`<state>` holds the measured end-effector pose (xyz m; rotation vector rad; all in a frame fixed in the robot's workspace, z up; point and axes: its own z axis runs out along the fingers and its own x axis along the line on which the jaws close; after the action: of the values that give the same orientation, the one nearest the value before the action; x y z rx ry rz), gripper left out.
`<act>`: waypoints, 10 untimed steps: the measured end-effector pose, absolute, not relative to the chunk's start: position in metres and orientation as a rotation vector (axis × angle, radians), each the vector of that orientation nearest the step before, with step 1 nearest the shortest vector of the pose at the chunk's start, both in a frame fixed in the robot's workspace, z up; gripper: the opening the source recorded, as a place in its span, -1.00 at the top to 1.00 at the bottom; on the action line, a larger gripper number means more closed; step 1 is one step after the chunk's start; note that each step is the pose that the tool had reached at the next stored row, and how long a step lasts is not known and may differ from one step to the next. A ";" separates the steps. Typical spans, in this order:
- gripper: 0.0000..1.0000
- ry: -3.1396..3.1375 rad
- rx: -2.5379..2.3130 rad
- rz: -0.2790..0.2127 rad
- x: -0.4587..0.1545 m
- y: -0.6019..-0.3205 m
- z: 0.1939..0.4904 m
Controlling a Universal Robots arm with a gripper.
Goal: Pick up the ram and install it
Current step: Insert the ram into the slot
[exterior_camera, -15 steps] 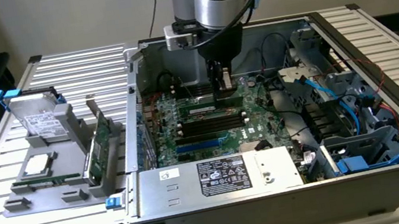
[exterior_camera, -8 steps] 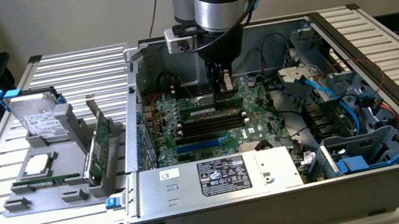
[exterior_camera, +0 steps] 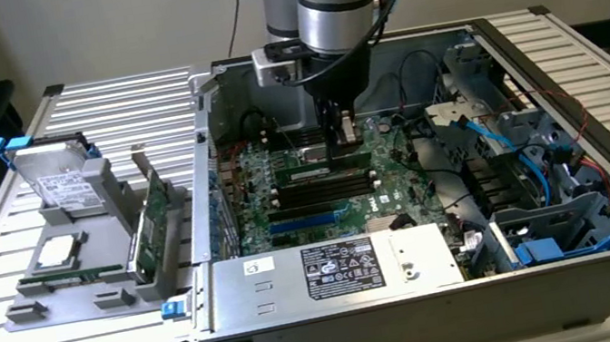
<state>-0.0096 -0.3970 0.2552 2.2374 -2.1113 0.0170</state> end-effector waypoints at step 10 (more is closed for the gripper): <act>0.73 -2.111 2.235 0.020 -0.010 -0.397 0.250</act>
<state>-0.0096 -0.3971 0.2498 2.2351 -2.1109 0.0197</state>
